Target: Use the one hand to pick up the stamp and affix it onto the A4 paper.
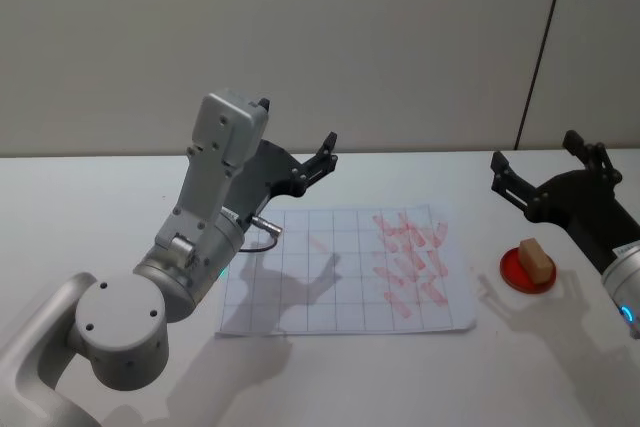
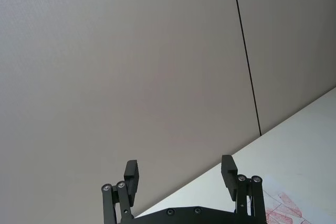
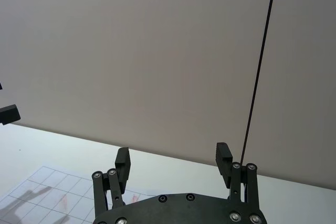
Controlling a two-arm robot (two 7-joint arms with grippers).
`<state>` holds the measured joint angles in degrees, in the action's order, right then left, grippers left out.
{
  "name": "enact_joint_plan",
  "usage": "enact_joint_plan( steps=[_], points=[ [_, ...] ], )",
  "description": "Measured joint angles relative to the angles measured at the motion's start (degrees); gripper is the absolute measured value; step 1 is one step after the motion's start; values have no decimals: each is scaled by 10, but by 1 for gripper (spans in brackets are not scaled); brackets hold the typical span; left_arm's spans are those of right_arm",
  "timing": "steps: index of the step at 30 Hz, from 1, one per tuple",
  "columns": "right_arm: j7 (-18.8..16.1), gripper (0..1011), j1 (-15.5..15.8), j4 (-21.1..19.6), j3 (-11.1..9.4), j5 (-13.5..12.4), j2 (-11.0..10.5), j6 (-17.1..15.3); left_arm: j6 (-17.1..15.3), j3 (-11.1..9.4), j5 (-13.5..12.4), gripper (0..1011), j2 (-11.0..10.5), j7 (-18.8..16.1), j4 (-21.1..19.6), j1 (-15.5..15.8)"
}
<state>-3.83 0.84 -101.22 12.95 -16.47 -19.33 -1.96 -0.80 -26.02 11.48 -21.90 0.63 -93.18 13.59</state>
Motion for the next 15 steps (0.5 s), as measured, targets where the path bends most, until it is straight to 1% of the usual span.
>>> enact_joint_plan(
  steps=[15],
  points=[
    [0,1001,0,0,0,0,0,0,0,0,0,1001,0,0,0,0]
  ],
)
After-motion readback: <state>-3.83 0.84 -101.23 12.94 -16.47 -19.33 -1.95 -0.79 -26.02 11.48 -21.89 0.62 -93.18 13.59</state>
